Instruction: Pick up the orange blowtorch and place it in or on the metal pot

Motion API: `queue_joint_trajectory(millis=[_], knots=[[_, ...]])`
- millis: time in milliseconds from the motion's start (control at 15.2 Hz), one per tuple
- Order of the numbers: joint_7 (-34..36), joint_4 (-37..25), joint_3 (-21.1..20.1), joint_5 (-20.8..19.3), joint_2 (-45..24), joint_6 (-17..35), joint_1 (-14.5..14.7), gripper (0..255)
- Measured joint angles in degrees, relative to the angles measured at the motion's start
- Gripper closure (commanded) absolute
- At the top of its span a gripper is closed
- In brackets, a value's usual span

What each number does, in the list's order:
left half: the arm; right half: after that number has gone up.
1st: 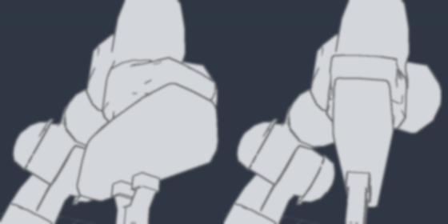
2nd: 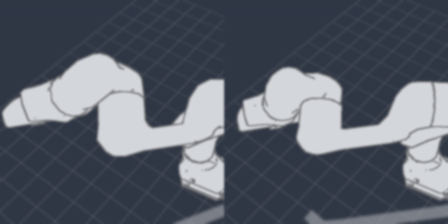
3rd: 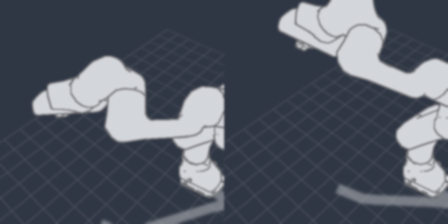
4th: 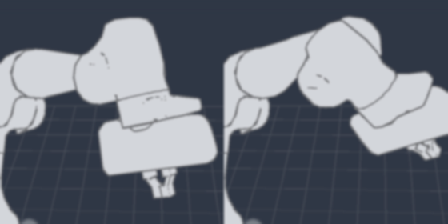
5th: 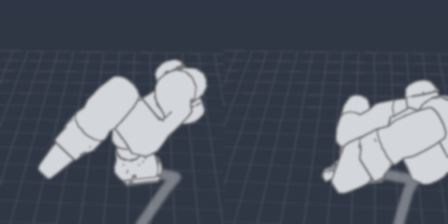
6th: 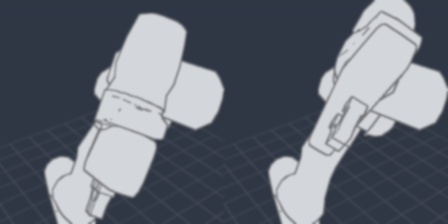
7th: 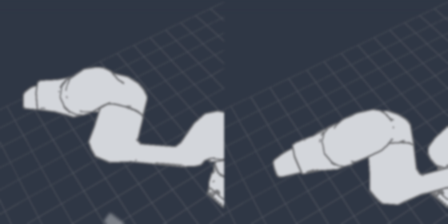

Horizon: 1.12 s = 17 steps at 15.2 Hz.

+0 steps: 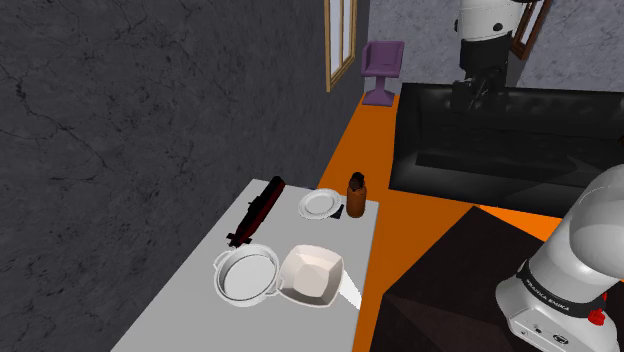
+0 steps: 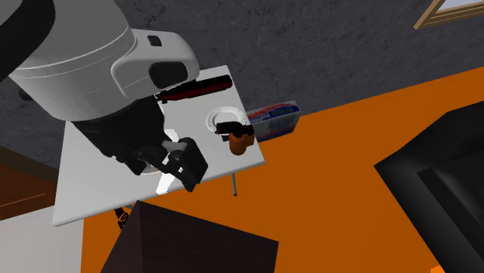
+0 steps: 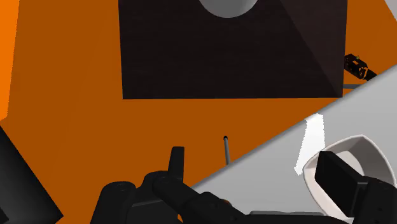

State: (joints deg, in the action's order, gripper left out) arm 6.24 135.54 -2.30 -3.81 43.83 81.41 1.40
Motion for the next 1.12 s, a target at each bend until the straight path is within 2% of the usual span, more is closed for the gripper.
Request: queue_joint_trajectory(millis=[132, 330, 660, 1122], knots=[[0.51, 0.38, 0.0, 0.18, -0.58, 0.98, -0.18, 0], [3.5, 1.99, -0.39, 1.39, -3.43, 5.75, -0.94, 0], [8.78, 4.26, -0.8, 3.31, -11.15, 16.48, -2.43, 0], [15.72, 4.29, -1.25, 5.76, -23.35, 30.22, -4.1, 0]])
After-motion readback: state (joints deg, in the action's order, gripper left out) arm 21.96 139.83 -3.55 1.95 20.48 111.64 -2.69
